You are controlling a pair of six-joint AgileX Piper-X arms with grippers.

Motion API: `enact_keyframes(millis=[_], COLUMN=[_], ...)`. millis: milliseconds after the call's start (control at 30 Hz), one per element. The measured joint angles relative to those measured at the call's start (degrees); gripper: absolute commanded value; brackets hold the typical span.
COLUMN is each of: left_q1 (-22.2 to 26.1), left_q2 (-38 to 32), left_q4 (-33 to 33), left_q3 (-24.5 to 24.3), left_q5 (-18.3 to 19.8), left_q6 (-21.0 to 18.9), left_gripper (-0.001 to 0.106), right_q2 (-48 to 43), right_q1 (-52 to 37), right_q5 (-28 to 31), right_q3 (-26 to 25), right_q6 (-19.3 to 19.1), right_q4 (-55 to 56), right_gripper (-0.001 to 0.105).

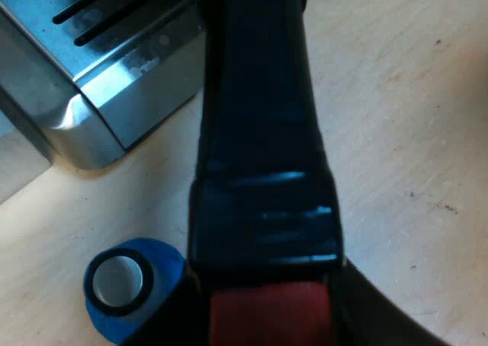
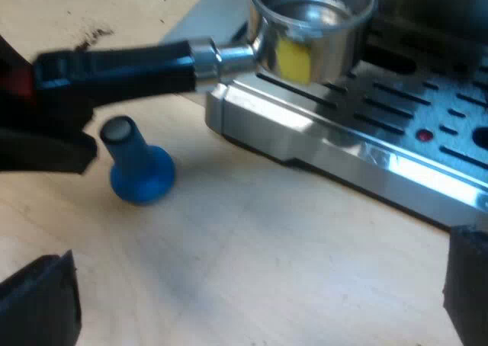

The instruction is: Put the handle in the coffee machine

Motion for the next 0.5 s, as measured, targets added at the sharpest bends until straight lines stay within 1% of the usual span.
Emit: enact_keyframes(millis=[267,500], left_q1=[0.0,0.0], left_q2=[0.0,0.0], left_q4=[0.0,0.0], left_q3=[0.0,0.0], left_q5=[-0.02,-0.02], left_q6=[0.0,0.0], left_gripper=[0.0,0.0], right_q2=[0.0,0.0], right_q1=[0.0,0.0], right_q5=[1.26,1.23], right_q3=[3.23,3.22], right_q6=[0.08,0.08], right_q4=[-1.17,-1.94], right_gripper=[0.098,0.098])
